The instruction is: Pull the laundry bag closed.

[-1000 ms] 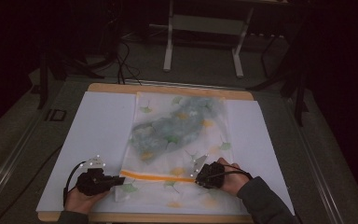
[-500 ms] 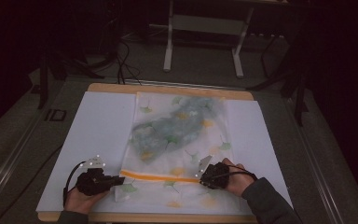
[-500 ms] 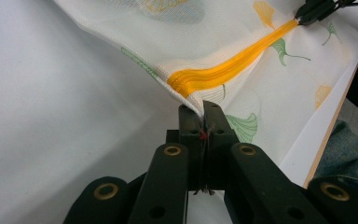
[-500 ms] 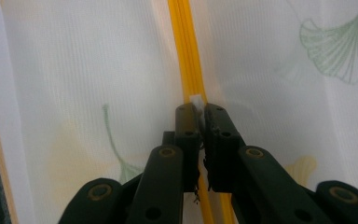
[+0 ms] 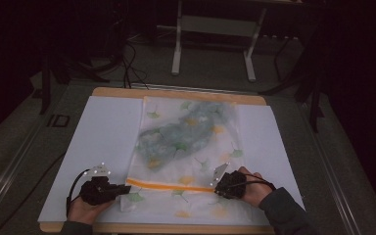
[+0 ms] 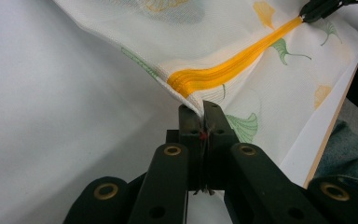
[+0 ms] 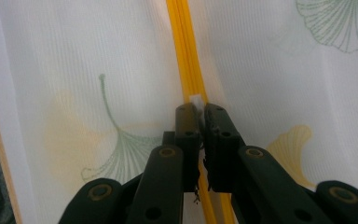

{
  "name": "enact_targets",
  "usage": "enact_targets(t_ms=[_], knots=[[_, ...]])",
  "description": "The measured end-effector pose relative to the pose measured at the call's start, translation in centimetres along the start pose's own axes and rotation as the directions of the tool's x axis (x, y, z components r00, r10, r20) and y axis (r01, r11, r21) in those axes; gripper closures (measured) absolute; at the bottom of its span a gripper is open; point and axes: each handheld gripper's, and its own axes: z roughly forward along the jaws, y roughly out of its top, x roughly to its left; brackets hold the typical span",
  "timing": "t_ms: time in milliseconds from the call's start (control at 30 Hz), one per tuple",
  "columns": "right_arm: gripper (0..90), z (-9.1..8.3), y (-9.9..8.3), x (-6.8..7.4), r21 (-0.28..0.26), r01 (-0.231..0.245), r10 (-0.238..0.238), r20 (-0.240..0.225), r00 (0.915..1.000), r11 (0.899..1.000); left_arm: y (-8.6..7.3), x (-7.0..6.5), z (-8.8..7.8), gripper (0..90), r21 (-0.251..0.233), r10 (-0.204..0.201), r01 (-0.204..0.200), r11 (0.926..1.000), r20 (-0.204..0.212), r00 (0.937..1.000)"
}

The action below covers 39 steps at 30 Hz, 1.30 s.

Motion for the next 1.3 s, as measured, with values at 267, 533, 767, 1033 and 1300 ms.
enact_targets(t_ms=[267, 533, 767, 1033, 1300], knots=[[85.0, -0.3, -0.6, -0.1, 0.025, 0.006, -0.006, 0.006, 1.0, 1.0, 0.0, 0.0, 0.0, 88.5, 0.0, -0.001, 0.001, 1.0, -0.002, 1.0], [85.1, -0.5, -1.4, -0.3, 0.027, -0.009, 0.009, 0.006, 0.9999, 1.0, 0.0, 0.0, 0.0, 88.5, -0.002, -0.004, 0.004, 1.0, -0.003, 1.0], [85.1, -0.7, -2.0, -0.3, 0.022, -0.022, 0.022, 0.007, 0.9997, 1.0, 0.0, 0.0, 0.0, 88.5, 0.0, -0.003, 0.003, 1.0, -0.004, 1.0], [85.1, -1.0, -2.9, -0.5, 0.02, -0.041, 0.041, 0.008, 0.9991, 0.999, 0.0, 0.1, 0.0, 88.5, 0.001, -0.002, 0.002, 1.0, -0.006, 1.0], [85.2, -1.3, -3.7, -0.6, 0.021, -0.055, 0.054, 0.012, 0.9985, 0.998, -0.1, 0.1, -0.1, 88.5, 0.001, -0.002, 0.002, 1.0, -0.007, 1.0]])
